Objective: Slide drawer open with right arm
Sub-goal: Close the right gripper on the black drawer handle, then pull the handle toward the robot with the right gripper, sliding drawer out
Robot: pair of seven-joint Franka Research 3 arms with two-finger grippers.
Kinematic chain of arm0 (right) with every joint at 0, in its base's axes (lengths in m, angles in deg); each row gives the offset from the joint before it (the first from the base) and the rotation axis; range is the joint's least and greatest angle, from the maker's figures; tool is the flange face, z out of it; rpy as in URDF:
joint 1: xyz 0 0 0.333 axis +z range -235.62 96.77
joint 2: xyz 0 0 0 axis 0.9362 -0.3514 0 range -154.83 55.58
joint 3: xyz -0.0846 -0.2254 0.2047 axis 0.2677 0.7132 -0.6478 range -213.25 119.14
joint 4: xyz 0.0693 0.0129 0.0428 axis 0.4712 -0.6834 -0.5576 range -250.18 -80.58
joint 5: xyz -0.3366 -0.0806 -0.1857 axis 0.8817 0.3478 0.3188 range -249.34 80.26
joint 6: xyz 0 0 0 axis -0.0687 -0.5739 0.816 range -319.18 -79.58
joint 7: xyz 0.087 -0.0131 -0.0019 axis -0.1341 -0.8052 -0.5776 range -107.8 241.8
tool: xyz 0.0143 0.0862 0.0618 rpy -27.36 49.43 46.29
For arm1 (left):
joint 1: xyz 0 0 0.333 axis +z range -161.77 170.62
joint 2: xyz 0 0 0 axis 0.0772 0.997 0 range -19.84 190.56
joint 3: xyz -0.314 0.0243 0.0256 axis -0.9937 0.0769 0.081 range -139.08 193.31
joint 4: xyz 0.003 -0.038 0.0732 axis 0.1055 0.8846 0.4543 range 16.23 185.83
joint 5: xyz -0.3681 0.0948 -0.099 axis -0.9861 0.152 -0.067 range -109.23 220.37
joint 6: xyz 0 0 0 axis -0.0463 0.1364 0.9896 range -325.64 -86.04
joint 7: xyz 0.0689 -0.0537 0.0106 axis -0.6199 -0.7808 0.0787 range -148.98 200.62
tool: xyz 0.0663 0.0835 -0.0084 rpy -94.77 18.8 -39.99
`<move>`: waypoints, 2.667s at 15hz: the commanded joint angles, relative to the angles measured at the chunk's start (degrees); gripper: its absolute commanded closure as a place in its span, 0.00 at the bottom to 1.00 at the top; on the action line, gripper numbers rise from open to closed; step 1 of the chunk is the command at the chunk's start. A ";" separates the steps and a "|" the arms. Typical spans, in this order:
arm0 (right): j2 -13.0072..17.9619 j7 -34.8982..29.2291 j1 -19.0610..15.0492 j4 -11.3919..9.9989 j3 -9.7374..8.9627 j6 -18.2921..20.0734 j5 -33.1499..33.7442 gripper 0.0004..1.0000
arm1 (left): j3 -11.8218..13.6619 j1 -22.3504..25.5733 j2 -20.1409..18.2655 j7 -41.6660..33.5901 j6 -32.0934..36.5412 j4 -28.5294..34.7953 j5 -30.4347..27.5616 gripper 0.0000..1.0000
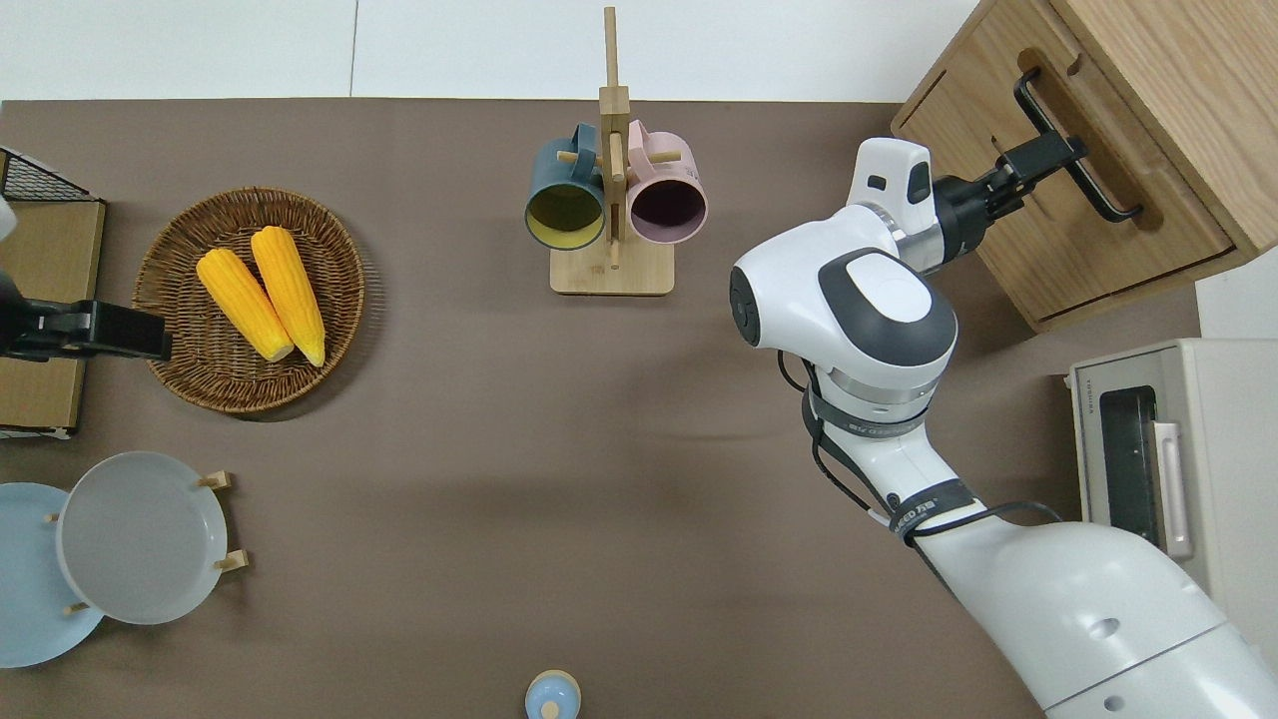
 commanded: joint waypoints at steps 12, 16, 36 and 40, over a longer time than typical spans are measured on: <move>-2.47 -5.01 -0.67 -0.33 0.39 0.21 10.54 0.02 | 0.95 -0.99 0.76 -0.43 -0.02 -1.17 0.72 0.00; -2.56 -7.74 -0.76 -0.24 1.10 0.12 10.36 0.02 | 0.95 -0.99 0.76 -0.43 -0.02 -1.17 0.72 0.00; -2.38 -5.02 1.08 0.02 1.97 3.02 9.40 0.98 | 0.95 -0.99 0.76 -0.43 -0.02 -1.17 0.72 0.00; -2.39 -5.02 2.67 0.02 1.80 5.48 8.61 0.98 | 0.95 -0.99 0.76 -0.43 -0.02 -1.17 0.71 0.00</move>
